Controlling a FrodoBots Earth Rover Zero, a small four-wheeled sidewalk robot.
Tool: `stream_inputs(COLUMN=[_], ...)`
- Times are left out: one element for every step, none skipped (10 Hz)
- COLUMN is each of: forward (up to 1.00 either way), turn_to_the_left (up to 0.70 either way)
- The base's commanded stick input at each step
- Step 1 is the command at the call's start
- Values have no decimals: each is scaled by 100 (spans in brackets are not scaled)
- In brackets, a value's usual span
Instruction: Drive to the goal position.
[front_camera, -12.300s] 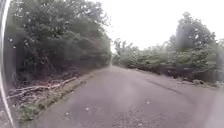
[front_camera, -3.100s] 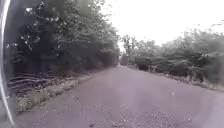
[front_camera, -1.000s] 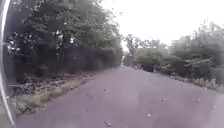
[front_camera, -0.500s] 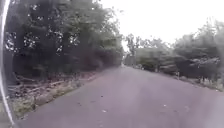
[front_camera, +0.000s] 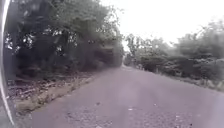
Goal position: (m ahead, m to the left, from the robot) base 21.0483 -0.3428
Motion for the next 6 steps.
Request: stream_inputs(forward=[70, 70, 70, 70, 70, 70], turn_to_the_left=[-30, -31, -31, -30, -11, 0])
